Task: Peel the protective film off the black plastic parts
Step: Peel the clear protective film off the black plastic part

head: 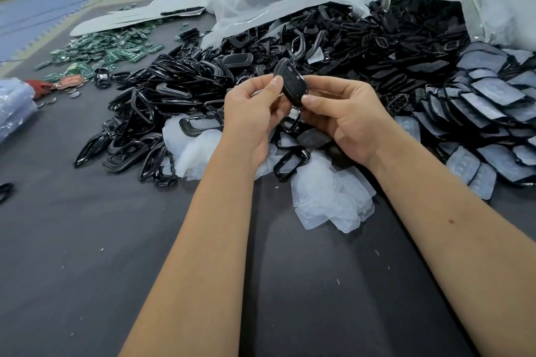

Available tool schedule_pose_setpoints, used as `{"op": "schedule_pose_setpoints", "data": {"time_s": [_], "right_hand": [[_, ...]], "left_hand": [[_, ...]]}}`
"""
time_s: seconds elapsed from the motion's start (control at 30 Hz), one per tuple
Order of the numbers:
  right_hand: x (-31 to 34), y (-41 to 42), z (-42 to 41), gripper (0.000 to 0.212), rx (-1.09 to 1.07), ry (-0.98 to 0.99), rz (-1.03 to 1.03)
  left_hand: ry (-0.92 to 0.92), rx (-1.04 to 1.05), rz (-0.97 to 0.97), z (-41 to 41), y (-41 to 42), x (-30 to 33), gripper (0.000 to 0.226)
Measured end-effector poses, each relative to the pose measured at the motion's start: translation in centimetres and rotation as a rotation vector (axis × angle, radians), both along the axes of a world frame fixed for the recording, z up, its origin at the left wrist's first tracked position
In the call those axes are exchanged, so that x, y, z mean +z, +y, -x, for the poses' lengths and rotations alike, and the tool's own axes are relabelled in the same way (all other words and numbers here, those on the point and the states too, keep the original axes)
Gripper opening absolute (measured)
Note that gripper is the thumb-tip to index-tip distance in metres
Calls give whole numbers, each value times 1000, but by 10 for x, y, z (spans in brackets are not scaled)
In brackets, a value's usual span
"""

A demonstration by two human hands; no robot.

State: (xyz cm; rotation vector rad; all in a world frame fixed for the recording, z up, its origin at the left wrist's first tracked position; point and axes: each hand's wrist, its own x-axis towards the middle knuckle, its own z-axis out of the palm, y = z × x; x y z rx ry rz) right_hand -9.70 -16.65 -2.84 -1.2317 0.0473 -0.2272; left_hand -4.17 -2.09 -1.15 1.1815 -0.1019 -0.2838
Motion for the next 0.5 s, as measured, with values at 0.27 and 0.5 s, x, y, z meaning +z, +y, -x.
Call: {"op": "schedule_pose_setpoints", "data": {"time_s": [0.27,0.5], "right_hand": [[-7,-1,-3,27,-126,-32,150],[-6,1,-3,42,-139,-33,198]], "left_hand": [[-1,-2,-89,-1,-1,-2,9],[-16,7,-139,0,-2,0,14]]}}
